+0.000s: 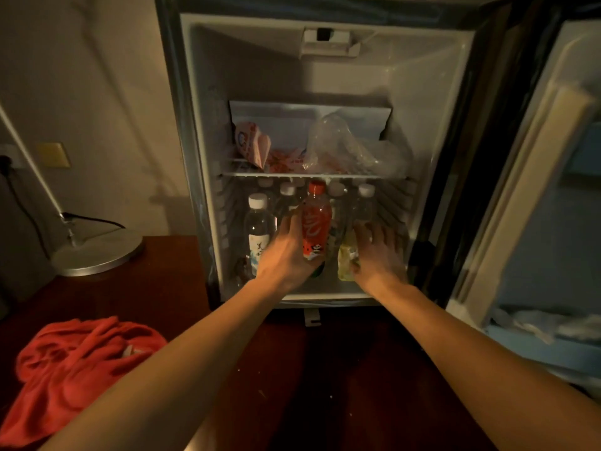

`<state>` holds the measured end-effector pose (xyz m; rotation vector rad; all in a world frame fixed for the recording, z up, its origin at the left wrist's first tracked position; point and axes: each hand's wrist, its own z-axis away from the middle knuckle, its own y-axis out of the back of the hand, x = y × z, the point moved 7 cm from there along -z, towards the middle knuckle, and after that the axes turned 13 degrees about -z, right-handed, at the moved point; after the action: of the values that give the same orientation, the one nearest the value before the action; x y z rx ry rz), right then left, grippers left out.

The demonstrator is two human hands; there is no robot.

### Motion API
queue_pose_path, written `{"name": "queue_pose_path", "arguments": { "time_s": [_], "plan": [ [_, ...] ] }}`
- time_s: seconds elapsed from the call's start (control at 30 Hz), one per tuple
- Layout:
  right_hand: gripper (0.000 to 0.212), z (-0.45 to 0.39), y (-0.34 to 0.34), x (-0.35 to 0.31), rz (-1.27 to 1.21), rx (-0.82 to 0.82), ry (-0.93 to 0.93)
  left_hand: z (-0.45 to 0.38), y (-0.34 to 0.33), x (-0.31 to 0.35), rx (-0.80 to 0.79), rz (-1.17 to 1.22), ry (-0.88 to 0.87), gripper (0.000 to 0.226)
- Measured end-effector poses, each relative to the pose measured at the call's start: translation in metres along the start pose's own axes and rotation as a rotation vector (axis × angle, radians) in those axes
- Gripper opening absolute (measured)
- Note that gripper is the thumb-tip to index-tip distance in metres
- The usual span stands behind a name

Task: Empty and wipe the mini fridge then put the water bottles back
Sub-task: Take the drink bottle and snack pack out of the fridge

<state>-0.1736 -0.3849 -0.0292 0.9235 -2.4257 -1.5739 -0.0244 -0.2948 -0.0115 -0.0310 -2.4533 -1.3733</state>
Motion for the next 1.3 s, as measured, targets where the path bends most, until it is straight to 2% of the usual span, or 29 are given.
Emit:
{"name": "queue_pose_path", "arguments": {
  "time_s": [0.1,0.23,0.4,0.53,0.77,1.03,1.13,1.3],
  "plan": [
    [0.071,-0.005,0.002,0.001,0.040,-0.047,0.027,-0.005,-0.013,0.001,0.007,0.134,0.081,0.097],
    [0.059,-0.009,-0.001,0.007,-0.085,-0.113,0.031,-0.016,-0.018,0.003,0.105,0.204,0.206,0.087],
    [0.046,-0.004,0.007,0.003,-0.164,-0.073,0.092,-0.027,-0.019,0.002,0.160,0.243,0.306,0.075],
    [0.029,0.009,0.030,-0.001,-0.213,0.041,0.153,-0.019,-0.014,0.003,0.176,0.338,0.245,0.076],
    [0.014,0.053,0.079,0.007,-0.314,0.079,0.041,0.022,0.007,0.031,0.146,0.331,0.155,0.078],
    [0.026,0.143,0.143,0.036,-0.418,0.121,0.123,0.087,0.025,0.098,0.090,0.418,-0.011,0.070],
    [0.023,0.181,0.154,0.065,-0.449,0.115,0.069,0.113,0.022,0.129,0.048,0.442,-0.108,0.075],
    [0.016,0.248,0.174,0.120,-0.407,0.202,0.034,0.157,0.007,0.198,-0.021,0.445,-0.295,0.078]
  ]
}}
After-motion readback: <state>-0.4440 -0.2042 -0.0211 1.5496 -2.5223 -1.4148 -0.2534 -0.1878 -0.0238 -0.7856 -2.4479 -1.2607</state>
